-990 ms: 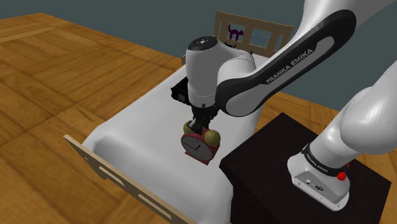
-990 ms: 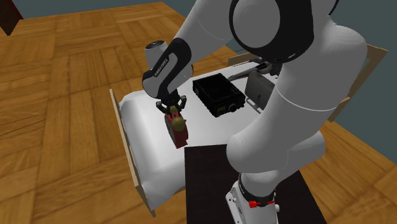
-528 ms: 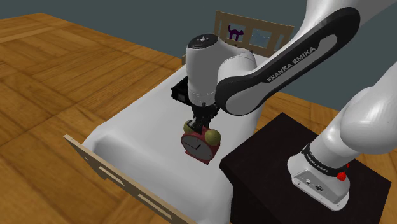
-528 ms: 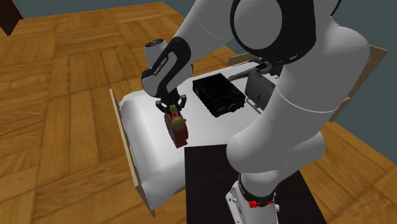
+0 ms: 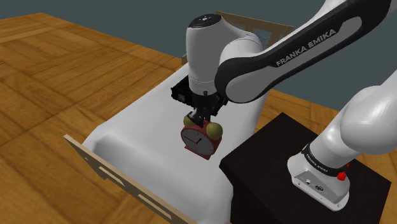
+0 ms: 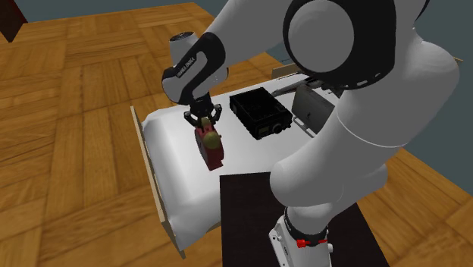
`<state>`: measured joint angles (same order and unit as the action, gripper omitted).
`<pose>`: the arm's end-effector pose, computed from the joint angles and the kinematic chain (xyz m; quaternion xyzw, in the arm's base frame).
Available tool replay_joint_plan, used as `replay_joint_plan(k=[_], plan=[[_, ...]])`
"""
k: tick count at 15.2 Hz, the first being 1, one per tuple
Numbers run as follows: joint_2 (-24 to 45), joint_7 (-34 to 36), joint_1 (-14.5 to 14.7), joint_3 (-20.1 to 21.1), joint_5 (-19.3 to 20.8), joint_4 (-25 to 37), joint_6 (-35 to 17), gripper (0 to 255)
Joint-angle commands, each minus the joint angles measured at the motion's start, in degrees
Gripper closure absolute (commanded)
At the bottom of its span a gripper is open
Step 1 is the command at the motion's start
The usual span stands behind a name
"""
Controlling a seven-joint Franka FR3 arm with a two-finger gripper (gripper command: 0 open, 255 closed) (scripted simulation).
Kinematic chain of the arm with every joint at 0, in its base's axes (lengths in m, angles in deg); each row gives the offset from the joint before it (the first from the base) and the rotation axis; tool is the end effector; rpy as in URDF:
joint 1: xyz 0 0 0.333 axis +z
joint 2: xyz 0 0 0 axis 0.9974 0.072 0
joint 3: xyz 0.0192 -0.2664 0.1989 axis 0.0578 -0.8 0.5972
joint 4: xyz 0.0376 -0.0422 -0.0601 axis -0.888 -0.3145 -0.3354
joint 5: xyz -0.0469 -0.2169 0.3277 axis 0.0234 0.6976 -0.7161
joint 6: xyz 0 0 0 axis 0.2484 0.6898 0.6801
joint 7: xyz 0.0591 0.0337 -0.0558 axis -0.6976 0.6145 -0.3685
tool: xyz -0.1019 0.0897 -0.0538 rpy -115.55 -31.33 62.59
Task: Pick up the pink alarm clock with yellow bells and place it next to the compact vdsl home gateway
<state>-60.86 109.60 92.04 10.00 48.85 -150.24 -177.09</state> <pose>0.3496 0.2974 0.3119 0.9959 0.0721 -0.0054 0.0552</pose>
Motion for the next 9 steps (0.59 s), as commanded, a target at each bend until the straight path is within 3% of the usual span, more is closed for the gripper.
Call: replay_joint_plan(k=[1, 9], plan=[[-1.2, -0.7, 0.2, -0.2, -0.8, 0.8, 1.7, 255], [-5.4, -3.0, 0.7, -1.4, -3.2, 3.8, 8.3, 255]])
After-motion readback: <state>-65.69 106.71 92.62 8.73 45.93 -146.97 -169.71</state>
